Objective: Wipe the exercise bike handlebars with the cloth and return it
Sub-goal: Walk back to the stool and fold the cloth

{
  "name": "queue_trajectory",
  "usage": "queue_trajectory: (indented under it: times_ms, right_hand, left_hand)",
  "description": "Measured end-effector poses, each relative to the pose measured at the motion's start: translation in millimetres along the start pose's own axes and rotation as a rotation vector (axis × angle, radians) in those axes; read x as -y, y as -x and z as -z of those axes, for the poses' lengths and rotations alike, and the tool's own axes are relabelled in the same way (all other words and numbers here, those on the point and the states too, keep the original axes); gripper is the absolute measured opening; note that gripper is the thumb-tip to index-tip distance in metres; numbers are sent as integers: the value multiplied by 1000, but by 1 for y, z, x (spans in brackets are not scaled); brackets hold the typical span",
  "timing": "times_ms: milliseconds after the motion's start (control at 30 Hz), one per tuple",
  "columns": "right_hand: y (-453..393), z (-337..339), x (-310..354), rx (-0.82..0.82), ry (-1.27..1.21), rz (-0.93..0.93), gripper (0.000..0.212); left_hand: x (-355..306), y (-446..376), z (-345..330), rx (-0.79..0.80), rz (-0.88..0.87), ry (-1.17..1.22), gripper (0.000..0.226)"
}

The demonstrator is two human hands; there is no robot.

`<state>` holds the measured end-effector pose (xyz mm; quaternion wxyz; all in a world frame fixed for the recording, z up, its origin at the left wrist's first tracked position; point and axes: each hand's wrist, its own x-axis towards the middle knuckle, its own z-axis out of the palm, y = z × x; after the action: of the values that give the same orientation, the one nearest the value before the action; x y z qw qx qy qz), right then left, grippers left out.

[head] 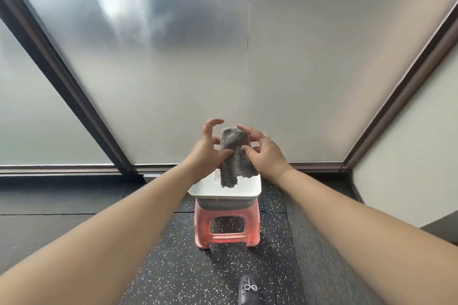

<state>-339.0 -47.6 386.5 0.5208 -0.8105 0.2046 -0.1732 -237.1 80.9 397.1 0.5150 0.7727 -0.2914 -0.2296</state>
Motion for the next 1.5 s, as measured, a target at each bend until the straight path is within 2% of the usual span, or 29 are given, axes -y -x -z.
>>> queue_trajectory:
  times_ms: [133,200,300,467,600,800,1100,1333,1500]
  right_hand:
    - [-66,12,-19,79,-65,-49,46]
    - [-93,15,-29,93,-89,-74,46]
    - [-126,13,-46,123,-106,-104,47]
    - [-162,1,-82,177,-84,-143,52]
    - [-182,-18,-116,215,-41,-205,55]
    - [-205,-64,-191,262,50,-267,60]
    - [-215,-137,-320,248,179,-372,63]
    - [-216,-169,-382,248,256,-399,67]
    - [-210,-174,-401,258,430,-445,72]
  left_hand:
    - [3,-68,-1,2,46,35,35]
    - [9,-94,-3,14,80,77,28]
    - [24,-122,-5,79,117,124,39]
    - [58,-153,-10,181,191,24,76]
    - [98,-179,-11,199,273,-71,90]
    - [179,-209,-26,254,349,-64,92]
    - [320,-254,-57,329,371,-255,92]
    - [387,-264,-84,366,388,-227,94]
    - [405,-260,-89,402,309,-351,99]
